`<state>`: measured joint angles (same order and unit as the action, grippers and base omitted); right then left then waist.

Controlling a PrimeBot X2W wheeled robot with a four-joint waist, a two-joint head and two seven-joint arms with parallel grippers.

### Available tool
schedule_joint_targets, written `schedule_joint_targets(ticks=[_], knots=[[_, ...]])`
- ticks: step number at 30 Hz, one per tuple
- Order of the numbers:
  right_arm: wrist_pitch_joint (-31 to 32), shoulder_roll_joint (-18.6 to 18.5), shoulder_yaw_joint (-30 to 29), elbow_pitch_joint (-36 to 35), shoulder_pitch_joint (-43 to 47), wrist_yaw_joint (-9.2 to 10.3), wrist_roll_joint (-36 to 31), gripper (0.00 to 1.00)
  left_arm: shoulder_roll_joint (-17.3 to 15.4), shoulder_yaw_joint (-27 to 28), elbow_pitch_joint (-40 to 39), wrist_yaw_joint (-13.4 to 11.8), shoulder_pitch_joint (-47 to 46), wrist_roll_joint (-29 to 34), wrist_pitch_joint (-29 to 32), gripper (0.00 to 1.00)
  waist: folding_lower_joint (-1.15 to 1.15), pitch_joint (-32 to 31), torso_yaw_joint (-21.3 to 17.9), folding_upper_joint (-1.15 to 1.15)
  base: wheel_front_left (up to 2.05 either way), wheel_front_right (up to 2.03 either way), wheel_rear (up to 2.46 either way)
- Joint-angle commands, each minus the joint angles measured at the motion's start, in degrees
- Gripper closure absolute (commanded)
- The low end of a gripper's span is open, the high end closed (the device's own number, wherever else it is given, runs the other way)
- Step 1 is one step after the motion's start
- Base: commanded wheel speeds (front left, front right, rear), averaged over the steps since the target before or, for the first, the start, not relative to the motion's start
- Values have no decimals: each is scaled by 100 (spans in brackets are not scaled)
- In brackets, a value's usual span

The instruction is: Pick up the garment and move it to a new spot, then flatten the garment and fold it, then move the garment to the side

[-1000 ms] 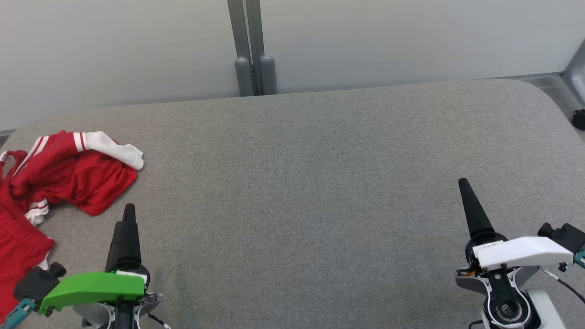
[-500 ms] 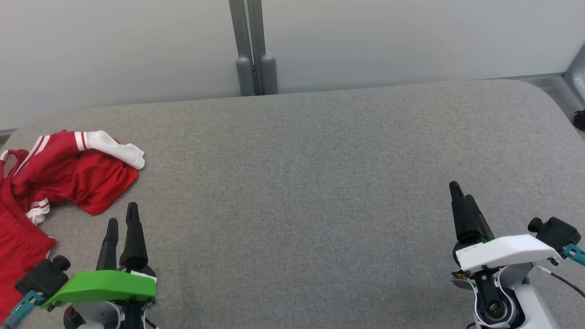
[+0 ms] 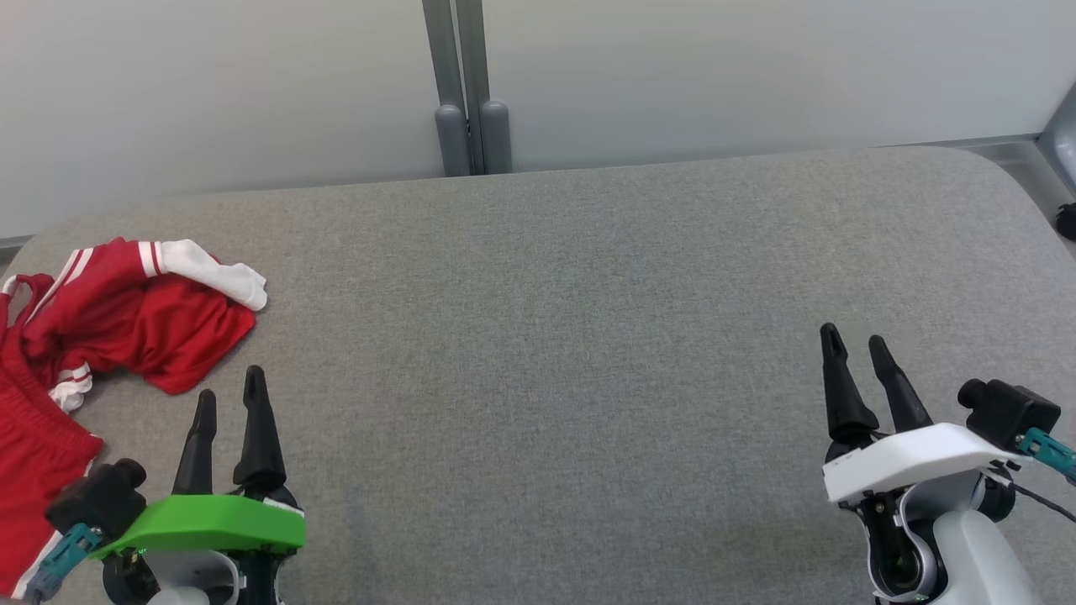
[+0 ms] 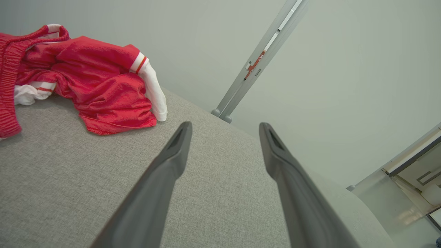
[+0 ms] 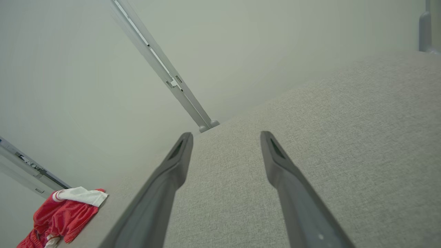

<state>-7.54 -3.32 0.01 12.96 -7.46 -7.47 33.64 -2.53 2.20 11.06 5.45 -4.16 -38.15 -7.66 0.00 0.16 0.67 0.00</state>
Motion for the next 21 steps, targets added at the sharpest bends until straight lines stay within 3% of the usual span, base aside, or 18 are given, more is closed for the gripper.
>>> schedule_joint_targets(ticks=[1, 10, 21], knots=[[-65, -20, -35, -126, -154, -2, -306, 0, -35, -8, -84, -24, -120, 209, -55, 0, 0, -4, 0, 0, 0, 0, 0], [-197, 19, -32, -347, -160, -3, -1203, 0, -39, -90, -74, -18, -88, 801, -187, 0, 0, -24, 2, 0, 0, 0, 0], [-345, 31, -28, -289, -207, -3, -1788, 0, -43, -189, 25, 83, -79, 1508, -331, 0, 0, -20, 15, 0, 0, 0, 0]])
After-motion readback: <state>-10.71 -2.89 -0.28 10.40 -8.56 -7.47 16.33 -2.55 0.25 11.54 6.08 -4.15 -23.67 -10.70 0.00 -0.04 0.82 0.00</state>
